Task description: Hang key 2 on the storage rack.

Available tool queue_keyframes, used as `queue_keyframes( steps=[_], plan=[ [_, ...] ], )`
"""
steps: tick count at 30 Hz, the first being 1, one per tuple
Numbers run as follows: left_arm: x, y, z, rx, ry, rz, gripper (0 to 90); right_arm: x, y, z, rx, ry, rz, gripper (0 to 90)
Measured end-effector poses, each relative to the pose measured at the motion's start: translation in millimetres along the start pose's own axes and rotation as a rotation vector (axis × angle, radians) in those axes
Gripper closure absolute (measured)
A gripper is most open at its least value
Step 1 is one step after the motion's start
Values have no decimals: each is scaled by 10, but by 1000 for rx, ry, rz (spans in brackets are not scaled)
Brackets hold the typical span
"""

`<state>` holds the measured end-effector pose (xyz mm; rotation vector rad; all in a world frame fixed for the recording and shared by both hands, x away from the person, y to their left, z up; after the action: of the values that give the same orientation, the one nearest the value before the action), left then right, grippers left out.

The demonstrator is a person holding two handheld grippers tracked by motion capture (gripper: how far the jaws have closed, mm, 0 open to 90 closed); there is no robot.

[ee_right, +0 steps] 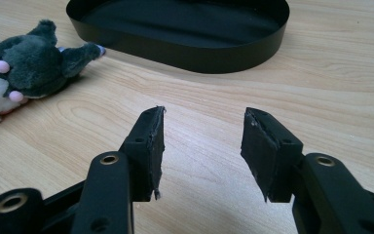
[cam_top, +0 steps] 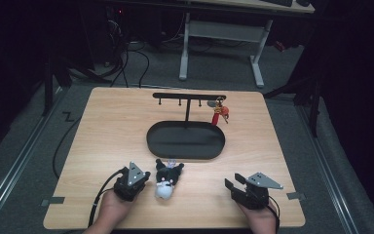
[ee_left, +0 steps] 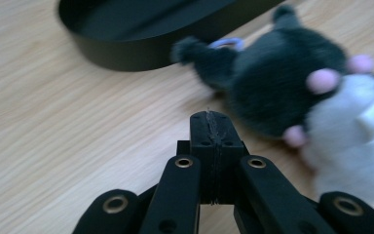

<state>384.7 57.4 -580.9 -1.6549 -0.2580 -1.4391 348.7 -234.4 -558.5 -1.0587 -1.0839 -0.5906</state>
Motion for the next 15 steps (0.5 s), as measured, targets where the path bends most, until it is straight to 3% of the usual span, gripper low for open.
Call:
queue_keyframes(
  steps=[1, 2, 4, 9, 15],
  plan=[
    [0, 0, 0, 0, 0, 0, 896, 0, 0, 0, 0, 0, 0, 507],
    [11, 14, -97, -22, 6, 3, 895, -5, -7, -14, 0, 6, 0, 507],
    [17, 25, -163, -34, 9, 8, 876, 1, -14, -18, 1, 19, -6, 508],
    [49, 62, -263, -47, 12, 13, 875, 11, -18, 1, 12, 15, -7, 508],
    [122, 145, -473, -102, 19, 8, 858, -18, -13, 17, 18, 16, 13, 510]
  ],
)
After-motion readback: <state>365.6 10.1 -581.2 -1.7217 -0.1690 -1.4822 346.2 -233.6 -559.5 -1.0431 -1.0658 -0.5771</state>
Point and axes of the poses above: each handheld gripper's, and its own axes: y roughly forward along the jaws, x roughly out of its top, z roughly to its left, the point moved 10 cm from there along y, roughly forward along the jaws, and after that the axes turned 10 degrees about -z, right-handed, at the moved point
